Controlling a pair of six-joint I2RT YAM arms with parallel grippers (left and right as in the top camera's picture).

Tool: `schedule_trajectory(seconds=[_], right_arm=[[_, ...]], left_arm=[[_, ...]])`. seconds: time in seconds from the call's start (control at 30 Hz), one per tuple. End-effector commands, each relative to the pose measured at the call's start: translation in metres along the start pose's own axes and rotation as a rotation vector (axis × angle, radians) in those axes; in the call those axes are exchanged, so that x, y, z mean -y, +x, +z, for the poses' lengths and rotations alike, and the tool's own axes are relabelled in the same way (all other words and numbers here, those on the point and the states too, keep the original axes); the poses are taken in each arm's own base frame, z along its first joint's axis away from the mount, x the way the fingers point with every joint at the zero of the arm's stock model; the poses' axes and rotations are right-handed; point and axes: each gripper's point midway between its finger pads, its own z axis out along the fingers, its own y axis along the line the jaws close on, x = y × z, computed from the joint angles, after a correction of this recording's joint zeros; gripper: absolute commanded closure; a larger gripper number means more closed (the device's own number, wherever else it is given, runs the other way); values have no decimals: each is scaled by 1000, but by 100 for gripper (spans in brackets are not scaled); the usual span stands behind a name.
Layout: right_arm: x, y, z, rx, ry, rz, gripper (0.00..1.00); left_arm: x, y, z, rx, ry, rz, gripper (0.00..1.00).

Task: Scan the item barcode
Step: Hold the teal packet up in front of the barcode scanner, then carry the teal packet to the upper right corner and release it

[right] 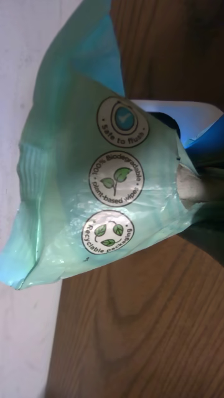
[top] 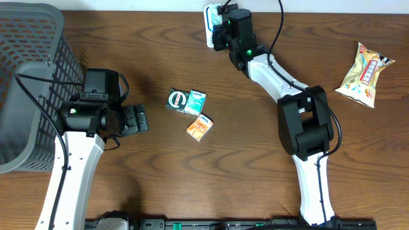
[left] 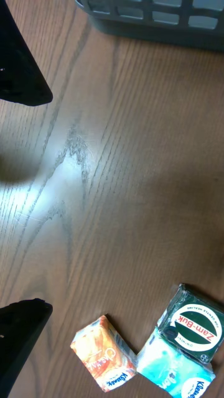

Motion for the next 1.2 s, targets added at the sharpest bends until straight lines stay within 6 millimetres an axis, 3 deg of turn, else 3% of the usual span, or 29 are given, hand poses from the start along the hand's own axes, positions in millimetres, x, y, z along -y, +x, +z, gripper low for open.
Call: schedule_trajectory(seconds=[0.0,0.17,0.23,0.33,0.43,0.6,0.77,0.93,0.97,1.0,1.07,1.17], right_arm=[[18,-30,-15,49,38,-1,99],[54,-69,-55,78,102,38,99],[81,-79,-78,65,175,58,99],[130,-76,-113,-9,316,92,99],[173,-51,-139,-137,411,89,99],[248,8,-181,-362,597,147,99],[289,58,-197,-510,597,201,99],[319,84,-216,-573,639,268,98],[324,87,-219,-581,645,279,93],[328,91,-223,-591,652,290,80],[332,96,-229,-604,657,309,44],[332,103,-233,-632,654,322,30]], left_arm=[[-1,2,2,-8,-8,-6,2],[-1,2,2,-8,-8,-6,2],[-1,2,2,-8,-7,-6,2],[-1,2,2,-8,-8,-6,2],[-1,2,2,-8,-7,-6,2],[-1,2,2,-8,-8,-6,2],[-1,2,2,-8,-8,-6,2],[-1,2,2,-8,-7,-6,2],[-1,2,2,-8,-8,-6,2],[-1,2,2,-8,-8,-6,2],[-1,2,2,-8,-7,-6,2],[-1,2,2,-8,-7,-6,2]])
